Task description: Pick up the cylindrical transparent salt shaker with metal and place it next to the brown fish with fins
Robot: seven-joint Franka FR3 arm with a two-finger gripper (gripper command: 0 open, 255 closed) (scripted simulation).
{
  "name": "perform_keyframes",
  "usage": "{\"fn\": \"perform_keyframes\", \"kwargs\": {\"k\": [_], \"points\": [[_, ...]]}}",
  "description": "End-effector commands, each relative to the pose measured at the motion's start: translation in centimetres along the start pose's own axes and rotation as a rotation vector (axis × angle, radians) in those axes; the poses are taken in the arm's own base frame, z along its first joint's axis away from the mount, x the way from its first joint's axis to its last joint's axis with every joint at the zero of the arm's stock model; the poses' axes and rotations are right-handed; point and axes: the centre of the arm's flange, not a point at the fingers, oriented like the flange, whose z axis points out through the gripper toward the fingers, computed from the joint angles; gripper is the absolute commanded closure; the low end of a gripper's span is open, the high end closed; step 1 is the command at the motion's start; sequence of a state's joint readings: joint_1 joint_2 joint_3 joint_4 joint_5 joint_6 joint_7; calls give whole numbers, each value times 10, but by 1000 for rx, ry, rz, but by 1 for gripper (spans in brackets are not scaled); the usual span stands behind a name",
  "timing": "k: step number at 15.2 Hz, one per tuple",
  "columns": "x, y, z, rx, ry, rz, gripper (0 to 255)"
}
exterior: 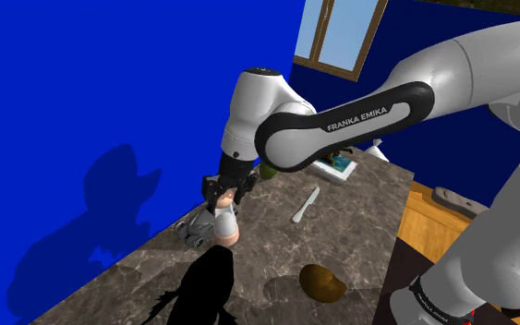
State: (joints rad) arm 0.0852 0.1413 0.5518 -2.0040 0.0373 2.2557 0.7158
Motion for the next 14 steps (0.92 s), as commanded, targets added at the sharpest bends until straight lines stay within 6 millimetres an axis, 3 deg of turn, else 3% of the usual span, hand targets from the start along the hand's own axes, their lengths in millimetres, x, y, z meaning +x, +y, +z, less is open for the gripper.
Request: {"fn": "perform_keyframes", "kwargs": {"k": [1,8,9,14], "points": [[0,0,4,0,1,0,255],[0,0,4,0,1,0,255],[0,0,4,0,1,0,0],[0,0,5,0,1,0,0]]}}
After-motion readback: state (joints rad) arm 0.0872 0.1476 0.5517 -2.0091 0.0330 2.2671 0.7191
